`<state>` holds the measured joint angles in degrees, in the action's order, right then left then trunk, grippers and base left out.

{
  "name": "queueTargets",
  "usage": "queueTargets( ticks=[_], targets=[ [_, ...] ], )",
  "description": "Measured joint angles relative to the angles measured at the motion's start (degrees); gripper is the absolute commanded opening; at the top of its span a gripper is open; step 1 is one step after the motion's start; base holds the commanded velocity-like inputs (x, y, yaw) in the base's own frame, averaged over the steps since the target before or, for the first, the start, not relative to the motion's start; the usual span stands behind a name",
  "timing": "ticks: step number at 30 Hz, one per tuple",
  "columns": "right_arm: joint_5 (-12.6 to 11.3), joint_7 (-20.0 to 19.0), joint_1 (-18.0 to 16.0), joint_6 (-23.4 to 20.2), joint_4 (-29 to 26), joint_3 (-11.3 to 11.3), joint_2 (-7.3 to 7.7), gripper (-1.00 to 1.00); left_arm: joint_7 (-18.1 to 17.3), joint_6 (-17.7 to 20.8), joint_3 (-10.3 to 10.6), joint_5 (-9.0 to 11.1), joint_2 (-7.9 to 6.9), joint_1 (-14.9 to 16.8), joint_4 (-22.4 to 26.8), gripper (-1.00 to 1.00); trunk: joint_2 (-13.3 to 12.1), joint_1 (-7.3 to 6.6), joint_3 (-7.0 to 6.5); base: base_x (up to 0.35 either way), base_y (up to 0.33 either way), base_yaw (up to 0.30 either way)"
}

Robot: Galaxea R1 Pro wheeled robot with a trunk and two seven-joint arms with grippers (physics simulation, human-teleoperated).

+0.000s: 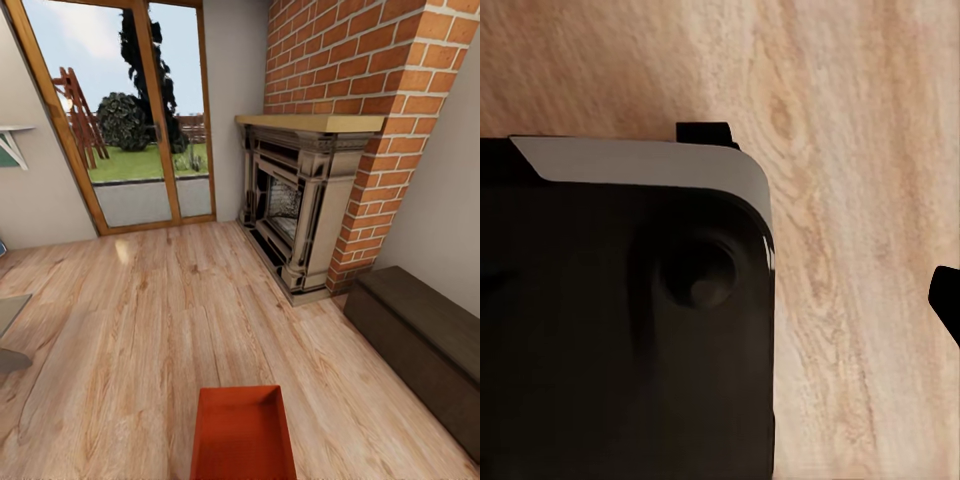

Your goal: Move the two storage containers from the living room to the garage. In the garage, place one container on the floor and stack the other container on top of it (either order is fine).

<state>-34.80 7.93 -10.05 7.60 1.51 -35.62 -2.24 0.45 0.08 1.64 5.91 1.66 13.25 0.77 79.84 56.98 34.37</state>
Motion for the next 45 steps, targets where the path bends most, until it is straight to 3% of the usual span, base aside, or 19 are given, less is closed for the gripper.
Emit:
queueTargets(
  ticks=[45],
  targets=[
    [0.0,-0.06,0.0,-0.05,0.0,-0.02,-0.09,1.0,0.0,0.0,0.0,0.0,0.0,0.0,0.01,1.0,0.0,0.0,4.22,0.0,0.0,0.0]
  ],
)
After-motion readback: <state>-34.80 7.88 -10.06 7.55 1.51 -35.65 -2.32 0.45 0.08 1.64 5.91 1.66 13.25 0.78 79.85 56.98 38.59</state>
